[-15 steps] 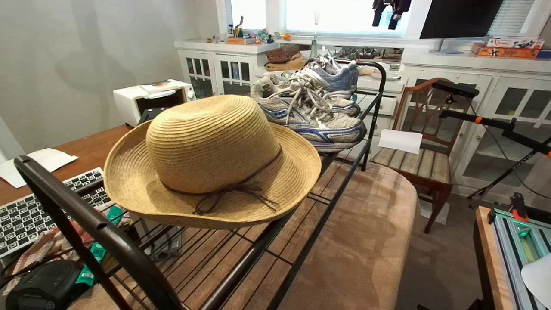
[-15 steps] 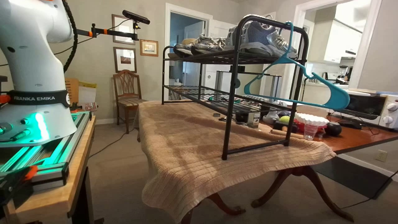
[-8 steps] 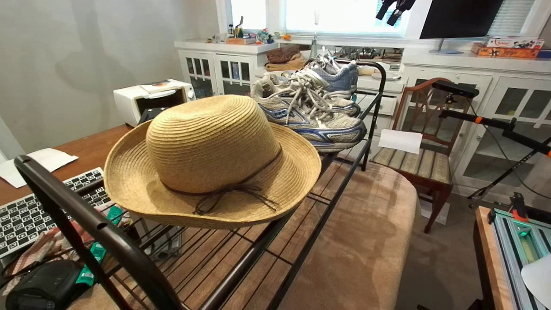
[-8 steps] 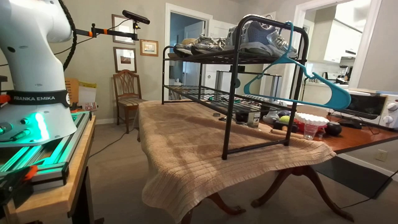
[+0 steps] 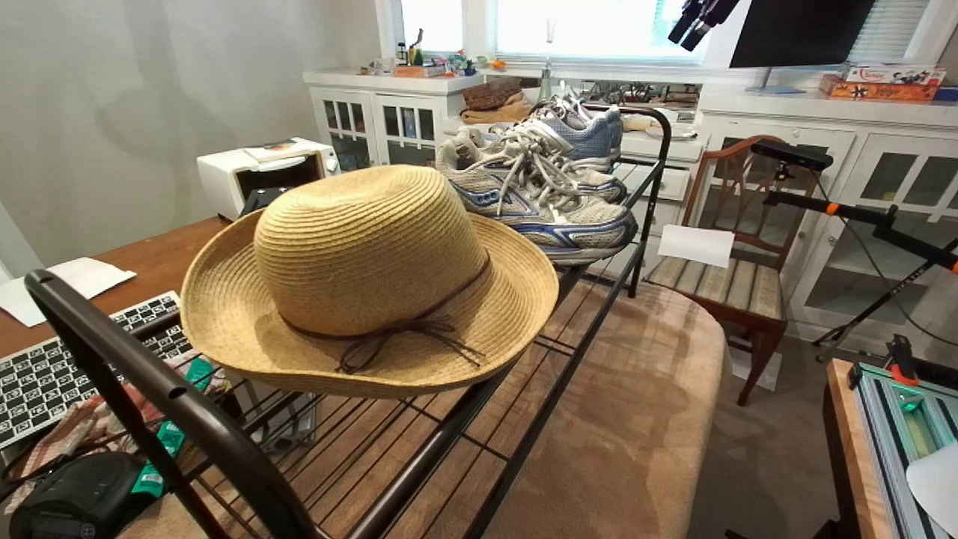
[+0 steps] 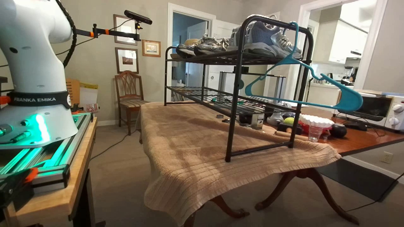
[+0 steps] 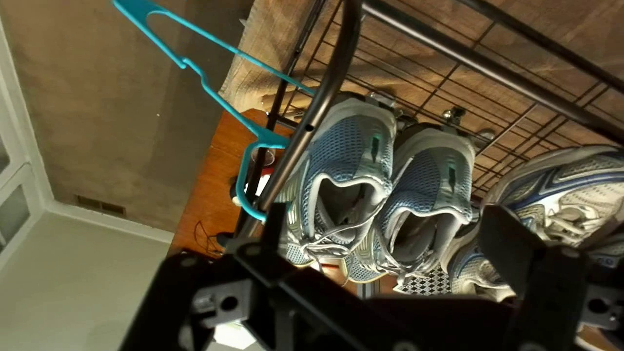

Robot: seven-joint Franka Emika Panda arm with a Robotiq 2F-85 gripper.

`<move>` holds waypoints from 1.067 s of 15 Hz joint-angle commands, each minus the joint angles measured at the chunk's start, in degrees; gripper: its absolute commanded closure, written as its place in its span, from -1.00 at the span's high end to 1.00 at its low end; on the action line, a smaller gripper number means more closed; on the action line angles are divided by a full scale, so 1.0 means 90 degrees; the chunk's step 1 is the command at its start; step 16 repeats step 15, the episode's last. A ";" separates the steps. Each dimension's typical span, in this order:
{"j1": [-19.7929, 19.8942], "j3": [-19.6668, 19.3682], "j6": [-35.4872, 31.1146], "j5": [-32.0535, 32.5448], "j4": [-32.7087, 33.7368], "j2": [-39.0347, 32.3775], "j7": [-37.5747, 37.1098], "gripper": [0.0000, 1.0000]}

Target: Hang the hanger to the right side of the shoe rack

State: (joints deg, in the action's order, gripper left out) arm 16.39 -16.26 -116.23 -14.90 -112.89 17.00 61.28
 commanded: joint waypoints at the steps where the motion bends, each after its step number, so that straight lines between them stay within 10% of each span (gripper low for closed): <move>1: -0.0173 -0.0008 -0.0075 0.0042 -0.0553 0.0469 -0.1309 1.00; 6: -0.0391 0.0040 -0.0444 0.0095 -0.0961 0.0714 -0.2534 1.00; 16: -0.0618 -0.0232 -0.0212 0.0117 -0.0643 0.0541 -0.2346 1.00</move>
